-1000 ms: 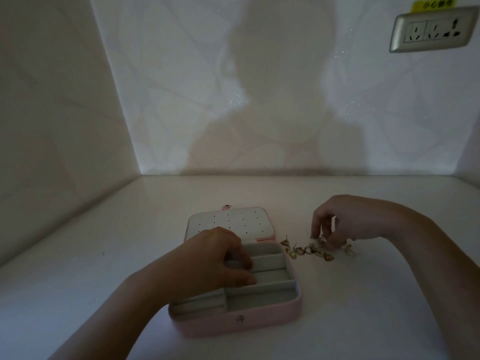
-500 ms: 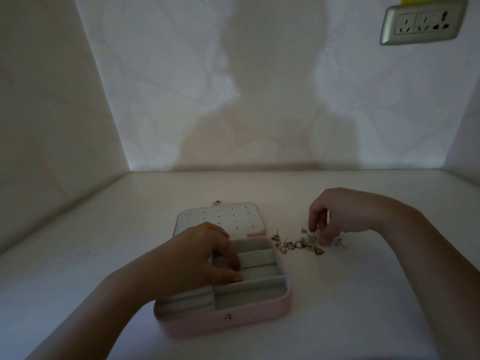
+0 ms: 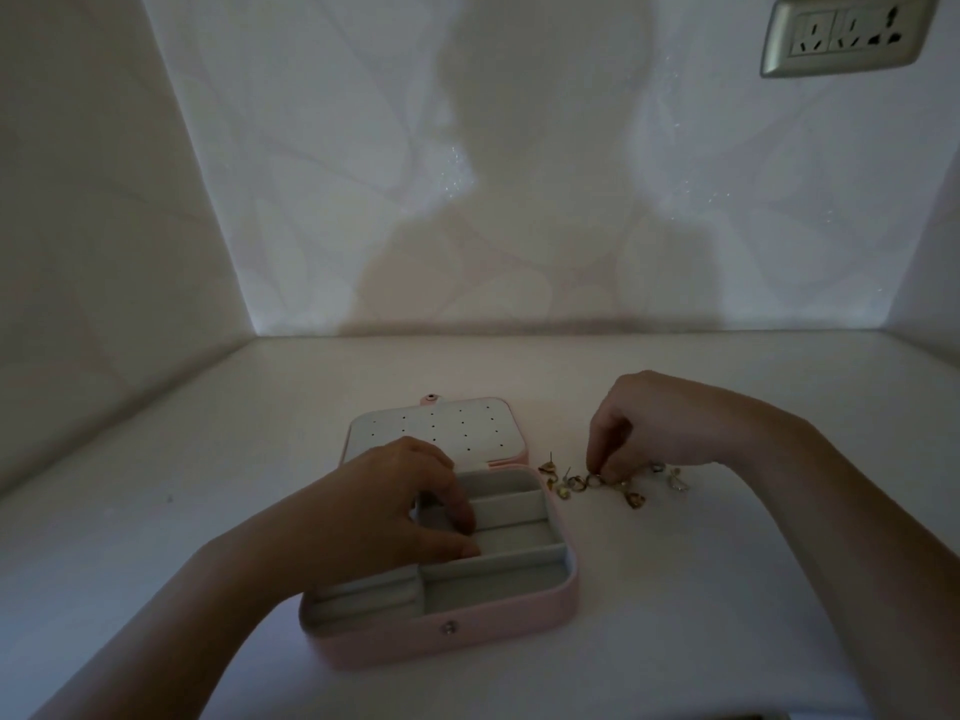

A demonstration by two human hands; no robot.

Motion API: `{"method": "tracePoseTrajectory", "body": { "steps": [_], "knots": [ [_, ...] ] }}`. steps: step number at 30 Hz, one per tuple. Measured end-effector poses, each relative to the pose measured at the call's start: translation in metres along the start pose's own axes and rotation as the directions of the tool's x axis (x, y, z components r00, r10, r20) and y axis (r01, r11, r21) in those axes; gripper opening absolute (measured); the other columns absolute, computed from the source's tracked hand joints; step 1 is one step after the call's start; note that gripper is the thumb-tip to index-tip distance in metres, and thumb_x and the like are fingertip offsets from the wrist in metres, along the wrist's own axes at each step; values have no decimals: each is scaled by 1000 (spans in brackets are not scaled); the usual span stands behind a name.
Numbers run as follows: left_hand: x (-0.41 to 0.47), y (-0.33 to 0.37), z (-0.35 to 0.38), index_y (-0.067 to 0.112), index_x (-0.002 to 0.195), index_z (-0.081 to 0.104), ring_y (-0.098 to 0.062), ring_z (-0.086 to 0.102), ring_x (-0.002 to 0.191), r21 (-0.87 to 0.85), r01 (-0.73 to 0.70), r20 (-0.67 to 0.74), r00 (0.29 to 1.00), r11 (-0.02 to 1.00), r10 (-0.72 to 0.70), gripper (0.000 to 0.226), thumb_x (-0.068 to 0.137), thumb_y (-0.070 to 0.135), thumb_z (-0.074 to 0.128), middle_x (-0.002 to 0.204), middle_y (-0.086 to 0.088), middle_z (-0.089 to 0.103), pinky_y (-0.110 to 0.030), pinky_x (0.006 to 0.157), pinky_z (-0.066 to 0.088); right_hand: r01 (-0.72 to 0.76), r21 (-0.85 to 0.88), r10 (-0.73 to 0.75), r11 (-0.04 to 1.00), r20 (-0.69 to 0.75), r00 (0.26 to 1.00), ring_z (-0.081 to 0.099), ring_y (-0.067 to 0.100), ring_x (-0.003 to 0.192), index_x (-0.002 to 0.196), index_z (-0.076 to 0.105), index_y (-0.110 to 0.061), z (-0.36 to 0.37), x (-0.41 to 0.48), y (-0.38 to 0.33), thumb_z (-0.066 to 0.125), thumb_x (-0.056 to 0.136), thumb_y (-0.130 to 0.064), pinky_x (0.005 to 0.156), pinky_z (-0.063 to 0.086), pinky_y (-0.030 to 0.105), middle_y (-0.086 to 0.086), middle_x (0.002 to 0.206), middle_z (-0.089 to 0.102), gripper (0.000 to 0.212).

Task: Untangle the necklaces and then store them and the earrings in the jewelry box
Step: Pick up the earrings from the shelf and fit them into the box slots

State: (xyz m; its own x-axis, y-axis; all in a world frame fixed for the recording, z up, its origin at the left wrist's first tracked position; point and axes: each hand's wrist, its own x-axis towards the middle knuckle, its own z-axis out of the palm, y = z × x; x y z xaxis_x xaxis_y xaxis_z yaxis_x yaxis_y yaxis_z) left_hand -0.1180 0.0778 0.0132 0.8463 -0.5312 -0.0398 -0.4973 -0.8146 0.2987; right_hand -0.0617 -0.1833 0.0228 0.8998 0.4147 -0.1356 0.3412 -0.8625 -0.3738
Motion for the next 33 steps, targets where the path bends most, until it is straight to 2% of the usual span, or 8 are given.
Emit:
{"method": "tracePoseTrajectory", "body": {
  "steps": [3,8,12,15,20,26,29,33],
  "knots": [
    [-1,2,0,46,81,56,13,38,97,2,-5,3,1000,1000,5,10,81,47,67,111,25,40,-1,83,30,-14,15,14,1000,-4,1000,69,2,70,79,77,-29,-1,-1,-1,79,76,-15,74,58,28,-12,73,73,14],
    [0,3,0,47,77,55,17,36,99,17,-14,-20,1000,1000,14,12,80,48,67,112,22,46,1,79,30,-31,63,31,998,0,1000,70,8,67,78,76,-26,-3,-3,0,78,78,-14,69,58,25,-5,73,74,12],
    [0,3,1,47,75,57,5,49,97,-24,-14,-85,996,1000,12,13,81,45,68,106,21,57,-9,81,40,-2,157,11,988,-55,998,68,2,69,77,76,-29,-10,-8,1,78,78,-17,66,50,17,-10,73,74,12],
    [1,1,3,45,79,62,5,55,93,-117,-1,-190,982,993,-21,8,82,40,68,94,24,60,-10,78,42,43,247,-19,968,-98,995,68,5,79,79,77,-31,-15,-13,-2,77,78,-22,76,52,21,-10,78,74,10],
    [1,10,4,38,79,68,8,61,88,-393,-32,-327,939,919,-107,13,82,25,71,88,21,67,-7,59,46,178,520,-115,835,-151,982,68,7,69,83,75,-15,-9,-14,-21,75,79,-9,64,50,15,1,74,74,7],
    [5,12,8,33,84,71,4,66,75,-533,0,-357,907,846,-225,14,83,20,72,84,15,71,-9,56,46,234,533,-140,813,-211,967,69,11,74,84,74,-15,7,-6,-34,76,77,-8,72,54,18,3,78,75,10],
    [6,10,9,32,90,71,5,67,79,-570,-11,-354,905,822,-234,17,83,17,72,86,14,72,-6,66,48,298,615,-164,730,-266,950,69,15,75,85,70,-12,13,-2,-40,76,76,-6,72,53,22,6,80,74,13],
    [5,15,6,23,93,71,-6,71,80,-700,-122,-386,893,704,-230,24,79,4,73,86,6,75,-13,71,52,341,778,-219,528,-263,940,69,20,73,84,52,-7,21,-1,-51,72,75,-3,70,55,26,11,80,72,22]
  ]
}}
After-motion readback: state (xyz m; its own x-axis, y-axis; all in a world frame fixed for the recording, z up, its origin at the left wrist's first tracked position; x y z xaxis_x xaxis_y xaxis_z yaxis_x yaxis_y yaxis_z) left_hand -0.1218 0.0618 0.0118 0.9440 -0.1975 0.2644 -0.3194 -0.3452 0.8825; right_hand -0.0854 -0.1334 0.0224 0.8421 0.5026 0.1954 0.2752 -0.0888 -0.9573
